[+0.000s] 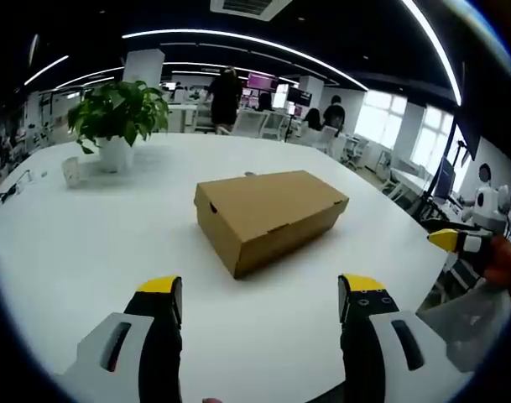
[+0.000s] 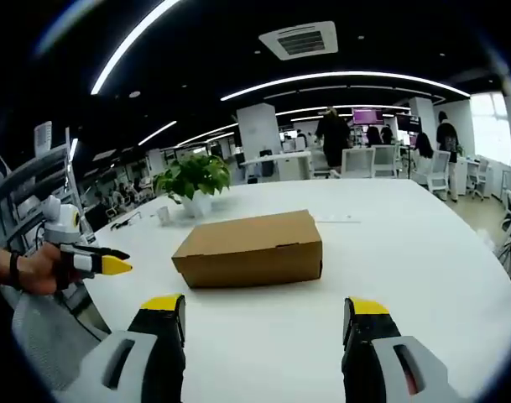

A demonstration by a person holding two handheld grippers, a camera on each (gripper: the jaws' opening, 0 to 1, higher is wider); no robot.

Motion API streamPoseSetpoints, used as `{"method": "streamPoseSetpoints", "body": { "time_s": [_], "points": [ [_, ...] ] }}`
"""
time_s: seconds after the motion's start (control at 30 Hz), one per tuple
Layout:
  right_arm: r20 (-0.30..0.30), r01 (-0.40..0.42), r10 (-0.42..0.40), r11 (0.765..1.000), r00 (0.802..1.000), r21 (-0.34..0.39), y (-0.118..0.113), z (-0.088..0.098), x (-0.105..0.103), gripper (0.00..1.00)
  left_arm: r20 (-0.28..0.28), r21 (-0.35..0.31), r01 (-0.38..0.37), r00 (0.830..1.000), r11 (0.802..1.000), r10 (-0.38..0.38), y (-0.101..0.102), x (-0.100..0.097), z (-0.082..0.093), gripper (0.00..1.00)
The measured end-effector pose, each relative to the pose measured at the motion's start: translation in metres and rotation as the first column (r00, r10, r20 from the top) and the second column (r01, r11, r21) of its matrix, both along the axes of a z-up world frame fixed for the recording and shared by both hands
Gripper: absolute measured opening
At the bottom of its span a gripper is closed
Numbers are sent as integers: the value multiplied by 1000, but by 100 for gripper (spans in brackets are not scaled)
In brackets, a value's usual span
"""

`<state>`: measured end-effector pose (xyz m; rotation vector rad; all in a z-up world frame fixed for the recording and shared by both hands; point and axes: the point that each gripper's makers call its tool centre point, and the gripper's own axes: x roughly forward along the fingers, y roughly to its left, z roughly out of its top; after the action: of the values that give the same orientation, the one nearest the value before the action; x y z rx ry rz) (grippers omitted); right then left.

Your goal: Operate the shoe box by opening the lid, removing the specified soft item, and placing it in the target area until the item is outside and the box remains undamaged.

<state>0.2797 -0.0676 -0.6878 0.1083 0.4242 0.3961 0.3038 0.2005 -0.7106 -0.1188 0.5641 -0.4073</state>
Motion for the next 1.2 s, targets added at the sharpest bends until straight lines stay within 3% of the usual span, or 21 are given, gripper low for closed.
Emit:
{"method": "streamPoseSetpoints", "body": {
  "time_s": [1.2],
  "points": [
    [1,2,-2,1000,1000,3,0,0,0,75,-4,8,9,1000,1000,-9,-1,0,-2,78]
  ]
}}
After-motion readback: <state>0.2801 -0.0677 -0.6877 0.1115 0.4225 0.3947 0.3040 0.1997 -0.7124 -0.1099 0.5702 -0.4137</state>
